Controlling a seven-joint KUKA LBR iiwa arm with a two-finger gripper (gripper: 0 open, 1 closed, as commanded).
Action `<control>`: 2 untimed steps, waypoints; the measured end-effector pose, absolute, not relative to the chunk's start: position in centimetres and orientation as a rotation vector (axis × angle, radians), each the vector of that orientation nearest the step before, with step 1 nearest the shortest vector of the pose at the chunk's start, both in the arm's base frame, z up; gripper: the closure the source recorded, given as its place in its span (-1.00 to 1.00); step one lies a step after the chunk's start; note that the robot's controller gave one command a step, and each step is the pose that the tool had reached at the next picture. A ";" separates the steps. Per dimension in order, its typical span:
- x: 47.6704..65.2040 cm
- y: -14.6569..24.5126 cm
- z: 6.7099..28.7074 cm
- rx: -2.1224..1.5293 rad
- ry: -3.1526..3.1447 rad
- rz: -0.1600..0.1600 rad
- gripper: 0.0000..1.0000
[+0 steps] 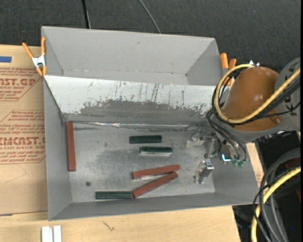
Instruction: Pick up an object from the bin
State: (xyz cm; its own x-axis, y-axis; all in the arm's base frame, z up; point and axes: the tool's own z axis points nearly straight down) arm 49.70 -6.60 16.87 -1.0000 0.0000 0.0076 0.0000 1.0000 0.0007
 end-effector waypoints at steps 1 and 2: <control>49.9 -6.6 17.3 0.001 -3.142 0.000 -1.00; 54.0 -2.2 7.6 0.274 -3.133 0.003 1.00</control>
Offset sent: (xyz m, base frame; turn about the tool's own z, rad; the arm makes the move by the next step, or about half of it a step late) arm 0.0402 0.0451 -0.0973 -0.1751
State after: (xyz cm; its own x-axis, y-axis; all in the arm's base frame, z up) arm 53.99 -2.15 7.64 -0.9848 -0.1738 -0.0034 -0.1738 0.9848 -0.0020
